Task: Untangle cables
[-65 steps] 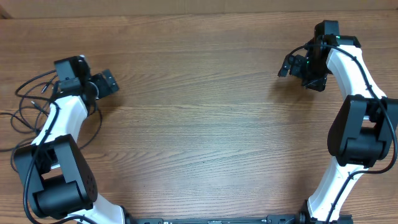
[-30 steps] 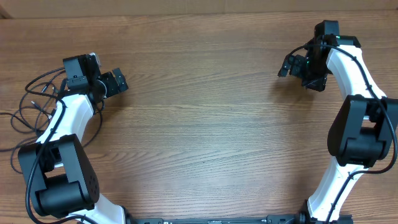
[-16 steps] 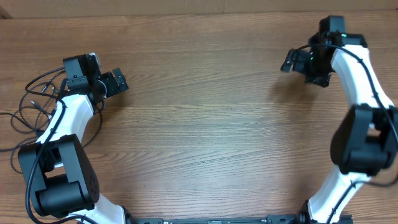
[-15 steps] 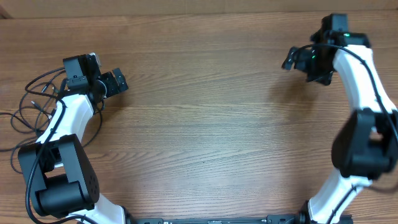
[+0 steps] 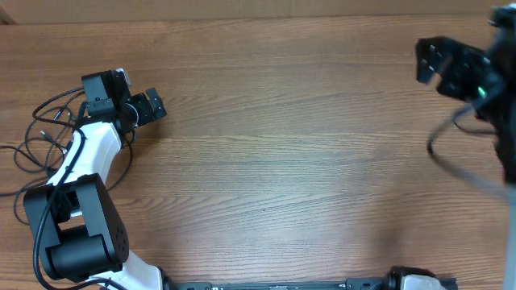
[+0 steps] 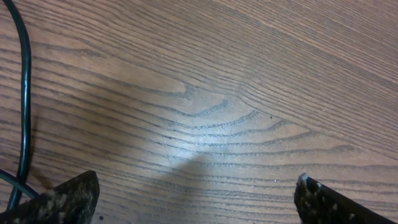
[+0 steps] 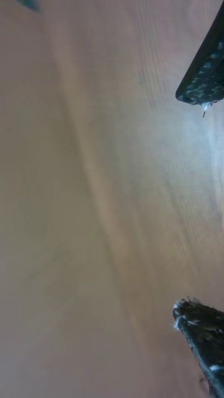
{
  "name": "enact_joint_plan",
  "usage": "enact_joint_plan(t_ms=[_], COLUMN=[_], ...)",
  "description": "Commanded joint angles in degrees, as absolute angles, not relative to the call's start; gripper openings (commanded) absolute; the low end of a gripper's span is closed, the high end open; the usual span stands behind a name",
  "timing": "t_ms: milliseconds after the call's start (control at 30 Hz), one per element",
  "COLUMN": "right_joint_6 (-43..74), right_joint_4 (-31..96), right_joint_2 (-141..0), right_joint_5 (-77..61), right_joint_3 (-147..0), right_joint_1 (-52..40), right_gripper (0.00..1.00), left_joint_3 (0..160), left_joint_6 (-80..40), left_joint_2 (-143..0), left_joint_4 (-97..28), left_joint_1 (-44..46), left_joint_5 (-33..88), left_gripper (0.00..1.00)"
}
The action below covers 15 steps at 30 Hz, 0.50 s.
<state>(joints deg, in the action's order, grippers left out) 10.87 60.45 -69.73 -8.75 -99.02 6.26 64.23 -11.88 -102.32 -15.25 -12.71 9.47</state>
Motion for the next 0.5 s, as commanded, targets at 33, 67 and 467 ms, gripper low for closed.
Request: enact_joint_plan(t_ms=[33,67,467], right_joint_6=[10.8,10.8,10.8], right_joint_4=[60.4,60.4,63.2], right_joint_2=[-61.9,-60.2,-52.9], right_joint_5=[-8.6,-8.6,-8.6], right_joint_3=[-99.5,-99.5,-99.4], right_joint_1=[6.1,6.1,6.1], right_gripper=[1.00,1.00,1.00], left_joint_3=[64.6,64.6,64.6], left_joint_6=[-11.6,-11.6,-11.6], left_joint_2=[-101.9,-101.9,-101.9], left_joint_4=[-15.2,-15.2,-15.2], left_joint_1=[-12.3,-12.3,-12.3], left_joint_5=[10.3,10.3,10.3], left_gripper=[0.99,1.00,1.00])
